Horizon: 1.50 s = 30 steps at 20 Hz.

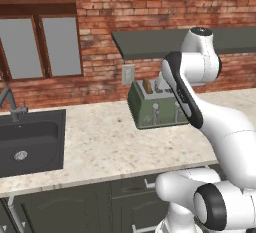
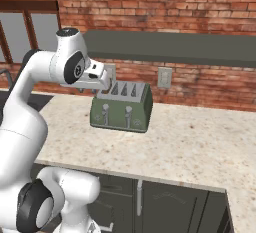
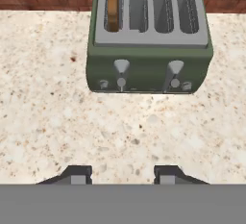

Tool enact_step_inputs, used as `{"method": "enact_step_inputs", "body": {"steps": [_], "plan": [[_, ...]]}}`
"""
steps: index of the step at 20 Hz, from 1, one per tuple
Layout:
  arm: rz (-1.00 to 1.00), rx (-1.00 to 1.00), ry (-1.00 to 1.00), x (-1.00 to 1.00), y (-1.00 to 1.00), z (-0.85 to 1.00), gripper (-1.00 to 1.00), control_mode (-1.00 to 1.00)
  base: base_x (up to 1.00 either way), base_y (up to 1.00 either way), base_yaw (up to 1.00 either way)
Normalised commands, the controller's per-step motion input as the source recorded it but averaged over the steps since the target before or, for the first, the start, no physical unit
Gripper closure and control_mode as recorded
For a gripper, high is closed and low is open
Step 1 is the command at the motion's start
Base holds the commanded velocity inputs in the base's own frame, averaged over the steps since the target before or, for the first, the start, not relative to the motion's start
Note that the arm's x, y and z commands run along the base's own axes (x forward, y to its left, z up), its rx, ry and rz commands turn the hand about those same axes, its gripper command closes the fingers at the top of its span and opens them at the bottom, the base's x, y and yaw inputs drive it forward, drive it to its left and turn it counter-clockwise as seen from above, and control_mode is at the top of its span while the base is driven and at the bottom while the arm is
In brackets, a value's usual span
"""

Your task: Start the toaster. Once the lever pops up, take the bread to the plate on the dining counter.

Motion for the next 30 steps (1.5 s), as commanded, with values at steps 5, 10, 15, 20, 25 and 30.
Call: {"method": "enact_step_inputs", "body": {"steps": [5,10,15,20,25,30], "plan": [[0.00,0.00,-0.08,0.00,0.00,-0.09,-1.00,-1.00,0.00,0.00,0.00],[0.00,0.00,-0.18,0.00,0.00,-0.06,-1.00,-1.00,0.00,0.00,0.00],[0.00,0.00,-0.22,0.00,0.00,-0.06,-1.00,-1.00,0.00,0.00,0.00],[0.00,0.00,-0.14,0.01,0.00,0.00,-1.00,-1.00,0.00,0.00,0.00],[0.00,0.00,-0.03,0.18,0.00,0.00,-1.00,-1.00,0.00,0.00,0.00],[0.00,0.00,0.00,0.22,0.00,-0.02,-1.00,-1.00,0.00,0.00,0.00]]}}
